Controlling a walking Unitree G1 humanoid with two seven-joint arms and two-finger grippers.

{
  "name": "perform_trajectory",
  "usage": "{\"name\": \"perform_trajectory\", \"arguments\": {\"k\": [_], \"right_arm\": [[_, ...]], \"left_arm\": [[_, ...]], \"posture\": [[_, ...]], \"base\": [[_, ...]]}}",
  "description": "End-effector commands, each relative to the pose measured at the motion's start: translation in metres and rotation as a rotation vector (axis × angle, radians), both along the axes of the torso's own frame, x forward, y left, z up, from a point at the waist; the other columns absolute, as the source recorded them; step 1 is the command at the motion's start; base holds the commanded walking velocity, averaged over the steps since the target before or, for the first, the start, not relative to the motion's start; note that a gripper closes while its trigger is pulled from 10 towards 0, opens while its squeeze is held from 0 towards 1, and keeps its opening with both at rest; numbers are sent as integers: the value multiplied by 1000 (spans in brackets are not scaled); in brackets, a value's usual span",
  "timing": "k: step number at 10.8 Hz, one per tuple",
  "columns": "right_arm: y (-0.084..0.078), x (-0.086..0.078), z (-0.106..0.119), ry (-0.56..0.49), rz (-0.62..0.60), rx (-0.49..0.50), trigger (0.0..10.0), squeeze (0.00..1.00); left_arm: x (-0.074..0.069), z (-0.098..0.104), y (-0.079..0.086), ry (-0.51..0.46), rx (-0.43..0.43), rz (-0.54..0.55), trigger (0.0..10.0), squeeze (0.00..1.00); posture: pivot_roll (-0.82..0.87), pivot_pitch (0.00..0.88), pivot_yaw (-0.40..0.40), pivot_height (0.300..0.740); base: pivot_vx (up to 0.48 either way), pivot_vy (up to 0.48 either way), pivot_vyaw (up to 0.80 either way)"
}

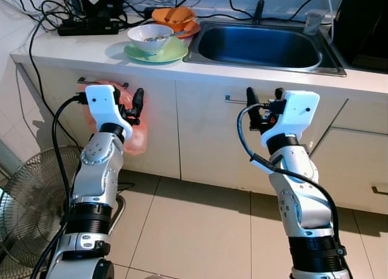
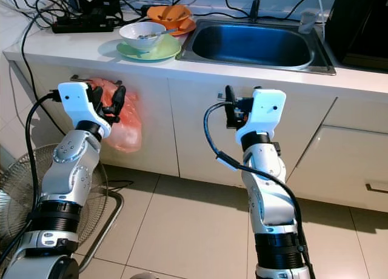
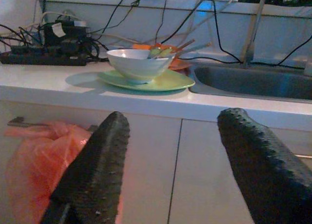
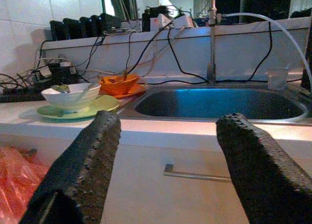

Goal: Kitchen organization

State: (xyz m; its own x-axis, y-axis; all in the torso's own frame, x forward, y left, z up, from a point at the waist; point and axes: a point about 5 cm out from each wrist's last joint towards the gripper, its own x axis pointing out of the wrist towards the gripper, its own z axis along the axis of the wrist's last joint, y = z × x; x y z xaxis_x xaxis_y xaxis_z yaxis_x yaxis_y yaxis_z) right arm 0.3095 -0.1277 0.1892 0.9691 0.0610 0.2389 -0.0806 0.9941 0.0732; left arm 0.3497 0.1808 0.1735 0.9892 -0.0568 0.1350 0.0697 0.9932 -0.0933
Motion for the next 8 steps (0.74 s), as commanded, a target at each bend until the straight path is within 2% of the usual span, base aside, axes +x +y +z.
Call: {"name": "perform_trajectory", "arguments": {"k": [1, 4, 7, 8], "right_arm": [[-1, 1, -1, 2, -11, 1, 10000, 1000], [-2, 2, -3, 18, -20, 26, 10000, 1000], [-1, 3, -5, 27, -10, 23, 10000, 1000], [0, 3, -4, 30, 7, 53, 10000, 1000]], "left_arm": [[0, 1, 2, -3, 17, 10, 10000, 1000], [0, 1, 3, -2, 16, 9, 10000, 1000], [0, 1, 7, -5, 36, 47, 10000, 1000], [0, 2, 10, -6, 47, 69, 10000, 1000]], "posture": [[76, 7, 42, 740], [76, 6, 42, 740], [78, 5, 41, 740], [79, 4, 39, 740]], "base": [[0, 0, 0], [0, 0, 0], [0, 0, 0], [0, 0, 0]]}}
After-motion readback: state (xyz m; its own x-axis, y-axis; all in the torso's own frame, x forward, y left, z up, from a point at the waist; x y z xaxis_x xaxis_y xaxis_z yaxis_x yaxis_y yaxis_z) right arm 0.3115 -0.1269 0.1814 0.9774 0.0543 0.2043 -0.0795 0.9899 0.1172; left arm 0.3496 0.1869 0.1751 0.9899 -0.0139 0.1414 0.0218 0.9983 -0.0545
